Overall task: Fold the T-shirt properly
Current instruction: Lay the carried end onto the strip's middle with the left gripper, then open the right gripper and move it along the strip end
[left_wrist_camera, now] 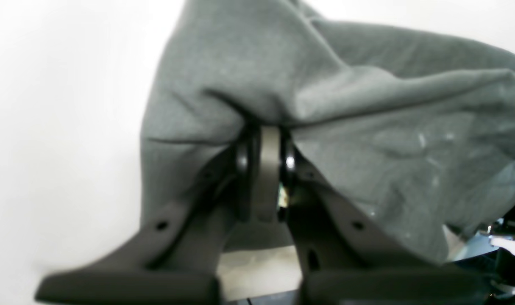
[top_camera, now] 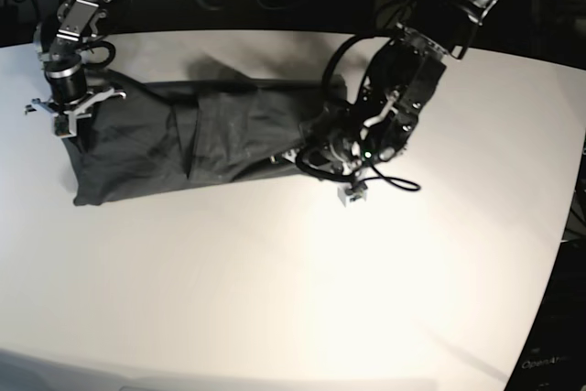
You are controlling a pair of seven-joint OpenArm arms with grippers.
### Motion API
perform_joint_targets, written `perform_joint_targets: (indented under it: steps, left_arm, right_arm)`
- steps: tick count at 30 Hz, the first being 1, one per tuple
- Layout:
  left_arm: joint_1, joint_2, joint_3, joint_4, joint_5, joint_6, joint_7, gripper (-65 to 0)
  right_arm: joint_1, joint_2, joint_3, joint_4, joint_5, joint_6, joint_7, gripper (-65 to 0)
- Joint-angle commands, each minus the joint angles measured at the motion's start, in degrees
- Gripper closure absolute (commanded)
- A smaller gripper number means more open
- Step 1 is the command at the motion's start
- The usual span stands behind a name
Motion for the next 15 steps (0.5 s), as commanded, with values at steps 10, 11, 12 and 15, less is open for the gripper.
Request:
perform_joint_targets:
  steps: [10,11,12,15]
  left_arm:
    - [-2.90,-0.32,-0.14,-4.41,0.56,-0.29,-2.90,-3.1]
    - [-2.90,-0.40,-0.14,-5.02,0.56,-0.29,-4.22,-3.1]
    - [-2.90,-0.40,-0.14,-5.64,0.56,-0.29,-4.92,-3.1]
    - [-2.99,-0.40,-0.14,-7.66,0.56,-0.29,-6.24,-3.1]
  right_arm:
    - [-1.66,1.30,-0.11,-0.82,-9.32,3.64,-12.36,-1.5]
    - [-1.66,1.83,-0.02,0.06,-9.32,3.64,-12.54,-1.5]
    - [-1.75,1.92,-0.02,1.12,-9.32,3.64,-12.54,-1.5]
    - [-2.01,1.30,0.07,5.51,-9.32,3.64,-12.54,-1.5]
